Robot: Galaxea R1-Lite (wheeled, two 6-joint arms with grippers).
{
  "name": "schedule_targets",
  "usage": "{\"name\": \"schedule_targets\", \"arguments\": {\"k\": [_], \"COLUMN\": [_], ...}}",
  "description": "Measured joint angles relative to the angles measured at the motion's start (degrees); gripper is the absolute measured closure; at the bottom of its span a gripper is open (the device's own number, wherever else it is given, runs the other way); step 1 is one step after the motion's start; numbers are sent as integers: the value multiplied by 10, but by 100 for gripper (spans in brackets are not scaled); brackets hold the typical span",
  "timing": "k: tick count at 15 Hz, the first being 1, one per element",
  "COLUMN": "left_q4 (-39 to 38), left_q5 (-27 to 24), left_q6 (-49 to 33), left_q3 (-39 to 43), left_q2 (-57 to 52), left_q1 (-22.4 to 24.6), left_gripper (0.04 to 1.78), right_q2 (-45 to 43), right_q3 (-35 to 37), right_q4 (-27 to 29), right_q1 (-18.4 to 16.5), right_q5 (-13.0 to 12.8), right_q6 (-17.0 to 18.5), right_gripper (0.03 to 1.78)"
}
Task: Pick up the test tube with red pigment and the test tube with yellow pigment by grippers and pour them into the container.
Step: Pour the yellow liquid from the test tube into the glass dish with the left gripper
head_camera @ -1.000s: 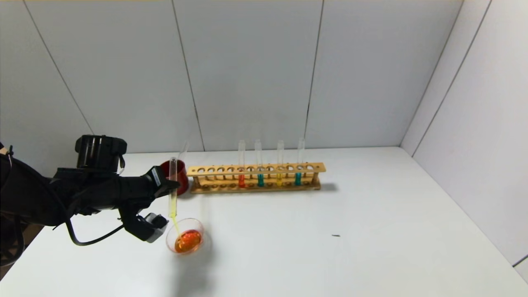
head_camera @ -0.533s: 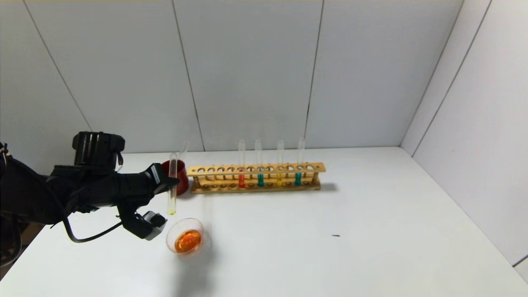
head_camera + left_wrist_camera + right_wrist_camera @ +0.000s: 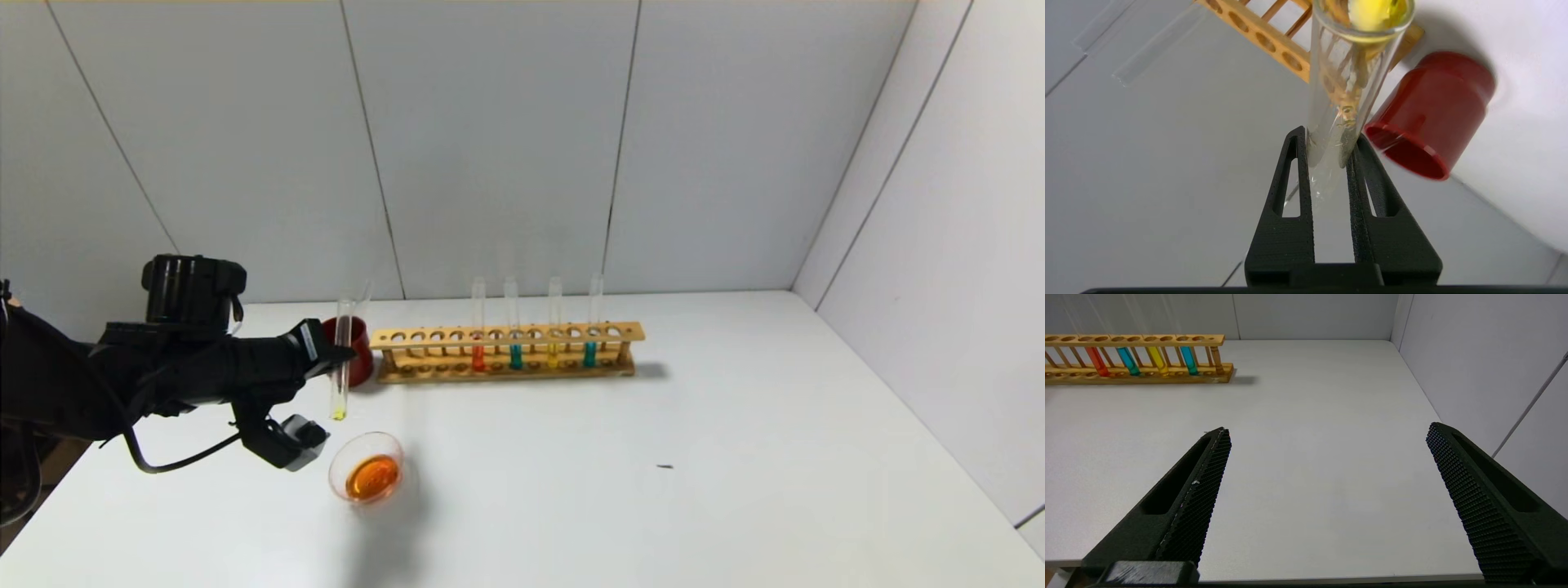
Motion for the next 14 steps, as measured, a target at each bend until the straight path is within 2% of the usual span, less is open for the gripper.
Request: {"name": "schedule_targets", "arguments": {"k": [2, 14], "left_q4": [1, -20], "left_q5": [3, 20], "left_q6": [30, 63], "left_q3": [-14, -14], "left_q2": [-1, -27], "left_q1": [-1, -28], "left_gripper": [152, 152], "right_q2": [0, 0], "right_q3": [0, 0], "right_q4": [0, 0], "right_q1": [0, 0], "right_q5": [0, 0], "right_q6": [0, 0], "right_gripper": [6, 6]}}
